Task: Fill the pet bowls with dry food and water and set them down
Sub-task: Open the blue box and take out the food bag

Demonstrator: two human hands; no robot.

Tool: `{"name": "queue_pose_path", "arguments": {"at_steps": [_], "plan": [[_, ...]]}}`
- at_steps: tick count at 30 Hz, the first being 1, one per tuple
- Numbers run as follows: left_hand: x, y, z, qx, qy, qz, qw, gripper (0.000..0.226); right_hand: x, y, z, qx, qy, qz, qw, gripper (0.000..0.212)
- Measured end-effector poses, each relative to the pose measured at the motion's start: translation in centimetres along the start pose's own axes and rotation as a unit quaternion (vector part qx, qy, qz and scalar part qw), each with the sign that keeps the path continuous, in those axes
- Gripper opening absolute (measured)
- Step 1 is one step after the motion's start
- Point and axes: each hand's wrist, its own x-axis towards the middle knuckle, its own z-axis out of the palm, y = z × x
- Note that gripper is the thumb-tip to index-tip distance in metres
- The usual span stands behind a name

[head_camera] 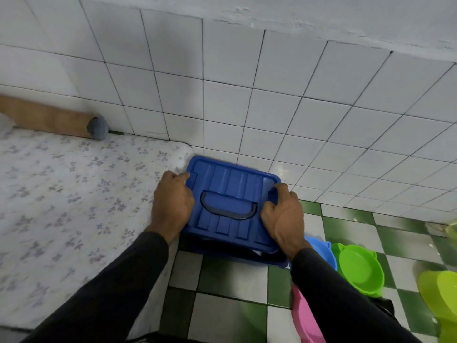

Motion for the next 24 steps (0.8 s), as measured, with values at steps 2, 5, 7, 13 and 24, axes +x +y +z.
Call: {"name": "queue_pose_path", "arguments": {"at_steps": [2,5,7,13,24], "plan": [[0.8,-0.9,-1.9,0.012,0.022,-0.006,1.0,0.038,0.1,-2.1,0.3,0.034,-0.002,-0.026,0.999,0.042],[1.6,-3.2,-4.9,0.032,0.053,-0.02,0.998,0.034,0.3,-5.3,1.7,0.062,-0.017,-0.053,0.997,0.043],[2.0,-4.9,-6.8,0.044,0.071,-0.027,0.996,0.032,0.2,-7.4,3.3,0.075,-0.028,-0.072,0.994,0.044],[2.8,-10.3,-11.6,0.099,0.102,-0.025,0.99,0.022,-1.3,-13.1,7.7,0.103,-0.086,-0.121,0.984,0.04],[4.5,-17.6,-16.9,0.134,0.068,-0.072,0.986,0.023,-3.2,-20.1,14.2,0.052,-0.162,-0.156,0.973,0.045]]}}
